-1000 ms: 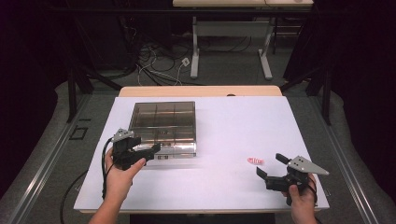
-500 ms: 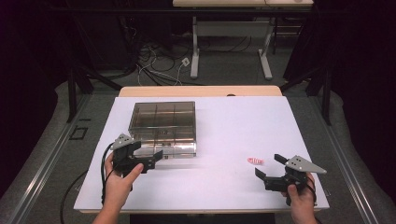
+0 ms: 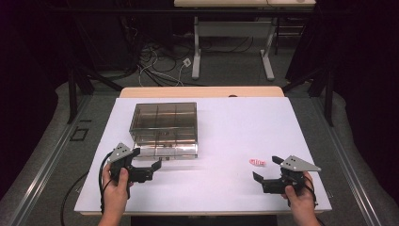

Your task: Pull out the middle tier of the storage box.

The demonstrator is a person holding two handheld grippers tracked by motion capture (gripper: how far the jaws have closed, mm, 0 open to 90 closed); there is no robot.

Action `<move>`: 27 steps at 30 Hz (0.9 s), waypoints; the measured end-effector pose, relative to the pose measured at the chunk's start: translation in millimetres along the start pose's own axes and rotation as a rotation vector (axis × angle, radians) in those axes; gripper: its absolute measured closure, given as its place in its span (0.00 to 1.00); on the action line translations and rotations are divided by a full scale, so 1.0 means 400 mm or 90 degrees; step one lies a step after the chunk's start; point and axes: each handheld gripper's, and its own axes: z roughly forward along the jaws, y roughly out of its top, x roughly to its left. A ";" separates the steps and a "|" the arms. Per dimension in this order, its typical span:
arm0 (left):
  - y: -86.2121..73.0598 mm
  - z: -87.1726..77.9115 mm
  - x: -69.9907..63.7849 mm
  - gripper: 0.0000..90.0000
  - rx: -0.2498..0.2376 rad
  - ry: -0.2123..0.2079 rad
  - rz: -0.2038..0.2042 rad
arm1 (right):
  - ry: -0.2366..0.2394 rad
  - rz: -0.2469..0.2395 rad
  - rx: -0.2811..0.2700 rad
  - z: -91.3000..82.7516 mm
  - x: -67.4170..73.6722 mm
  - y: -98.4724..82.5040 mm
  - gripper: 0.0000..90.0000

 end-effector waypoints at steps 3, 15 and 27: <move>-0.008 -0.006 0.004 0.01 -0.005 -0.004 0.000 | -0.002 -0.008 0.015 0.002 0.000 0.007 0.03; -0.026 -0.005 0.008 0.01 -0.007 -0.016 0.000 | -0.010 -0.009 0.074 0.026 -0.035 0.056 0.00; -0.038 -0.004 0.010 0.01 -0.005 -0.016 -0.007 | -0.027 -0.015 0.116 0.086 -0.055 0.087 0.01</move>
